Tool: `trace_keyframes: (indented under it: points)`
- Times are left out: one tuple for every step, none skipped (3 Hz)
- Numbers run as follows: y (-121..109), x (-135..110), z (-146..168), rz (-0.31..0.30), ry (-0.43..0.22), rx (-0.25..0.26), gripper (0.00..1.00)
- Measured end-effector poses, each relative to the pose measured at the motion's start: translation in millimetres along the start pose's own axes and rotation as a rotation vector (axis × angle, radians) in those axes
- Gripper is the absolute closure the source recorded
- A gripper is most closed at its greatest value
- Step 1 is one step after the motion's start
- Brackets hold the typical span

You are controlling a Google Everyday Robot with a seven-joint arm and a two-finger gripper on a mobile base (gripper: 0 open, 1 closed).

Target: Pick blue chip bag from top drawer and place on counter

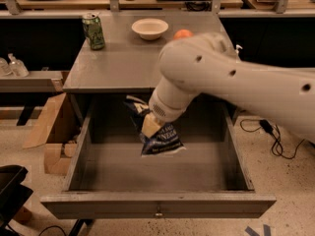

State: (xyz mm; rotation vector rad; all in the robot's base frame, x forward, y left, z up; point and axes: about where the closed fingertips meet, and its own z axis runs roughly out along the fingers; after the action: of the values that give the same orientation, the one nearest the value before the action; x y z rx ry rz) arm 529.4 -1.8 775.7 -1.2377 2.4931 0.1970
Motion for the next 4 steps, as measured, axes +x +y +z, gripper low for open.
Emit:
trace_keyframes:
  points:
    - [-32.1,-24.5,-54.8,-0.046,-0.033,0.002,1.00]
    - [-59.4,-69.0,-92.9,-0.081,-0.086,0.021,1.00]
    - [-77.6,-131.9,-127.4,-0.099,-0.178,0.044,1.00]
    - [-83.9,-225.4,-159.5,-0.130,-0.318,0.073,1.00]
